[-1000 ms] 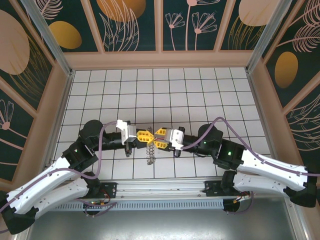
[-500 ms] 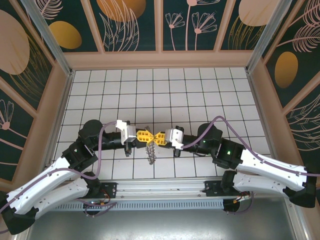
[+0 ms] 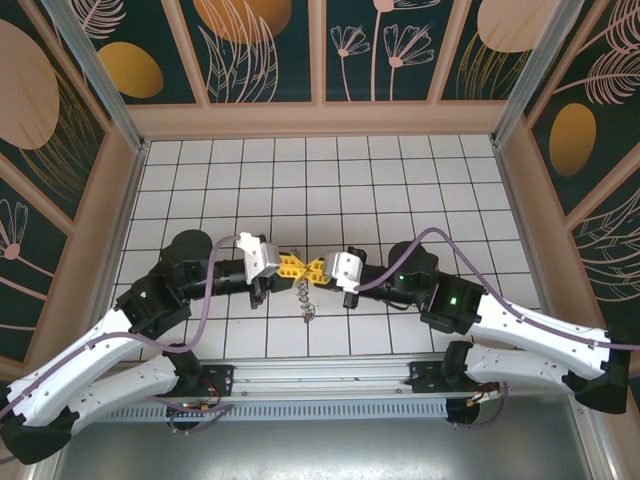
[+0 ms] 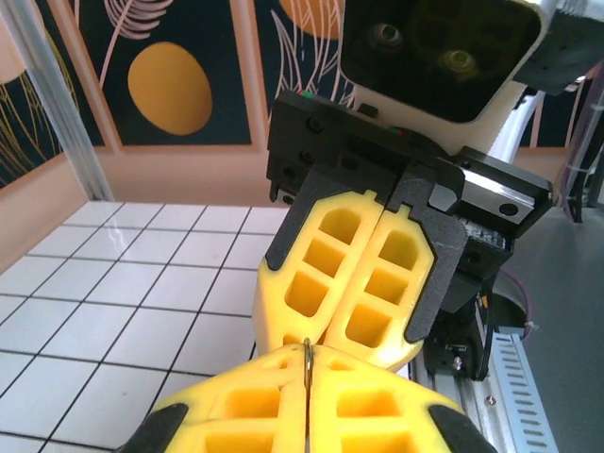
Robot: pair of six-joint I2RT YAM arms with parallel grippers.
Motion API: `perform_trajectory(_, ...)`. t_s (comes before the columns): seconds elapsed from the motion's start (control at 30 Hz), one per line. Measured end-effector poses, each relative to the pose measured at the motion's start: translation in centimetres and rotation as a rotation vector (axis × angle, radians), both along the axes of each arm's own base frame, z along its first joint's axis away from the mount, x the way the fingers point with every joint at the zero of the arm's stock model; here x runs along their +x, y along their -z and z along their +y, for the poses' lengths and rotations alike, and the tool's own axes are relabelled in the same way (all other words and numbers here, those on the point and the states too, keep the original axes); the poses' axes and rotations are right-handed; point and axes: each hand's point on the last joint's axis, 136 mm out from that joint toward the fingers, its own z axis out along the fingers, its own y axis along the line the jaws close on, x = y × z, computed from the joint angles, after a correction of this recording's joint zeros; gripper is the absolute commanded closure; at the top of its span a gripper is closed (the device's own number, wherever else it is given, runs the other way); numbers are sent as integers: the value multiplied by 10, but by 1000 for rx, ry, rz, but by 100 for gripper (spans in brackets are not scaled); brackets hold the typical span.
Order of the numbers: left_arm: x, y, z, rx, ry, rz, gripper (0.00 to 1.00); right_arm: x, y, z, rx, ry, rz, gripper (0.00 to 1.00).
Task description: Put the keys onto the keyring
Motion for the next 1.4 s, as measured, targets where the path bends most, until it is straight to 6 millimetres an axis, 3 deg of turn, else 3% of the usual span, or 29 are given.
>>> perform_trajectory(0.27,21,33,-6,148,-62,47,100,22,34,-2,-144,120,4,100)
perform_trajectory(0.5,25,40,-4,174,-89,55,100,27,41,0,-194,155,-15,100)
perform_trajectory(0.7,21,37,-5,94,-72,29,100,22,36,-4,-173,134,-24,100)
perform_trajectory(0.9,5,15,-9,-97,-4,-12,100,4,15,-13,-77,68,-34,100)
perform_trajectory(1.3,-3,-5,-4,-291,20,-21,100,-6,-5,-11,16,0,-36,100)
perform_trajectory(1.4,-5,-6,-3,-291,24,-23,100,-9,-7,-10,22,-15,-35,88)
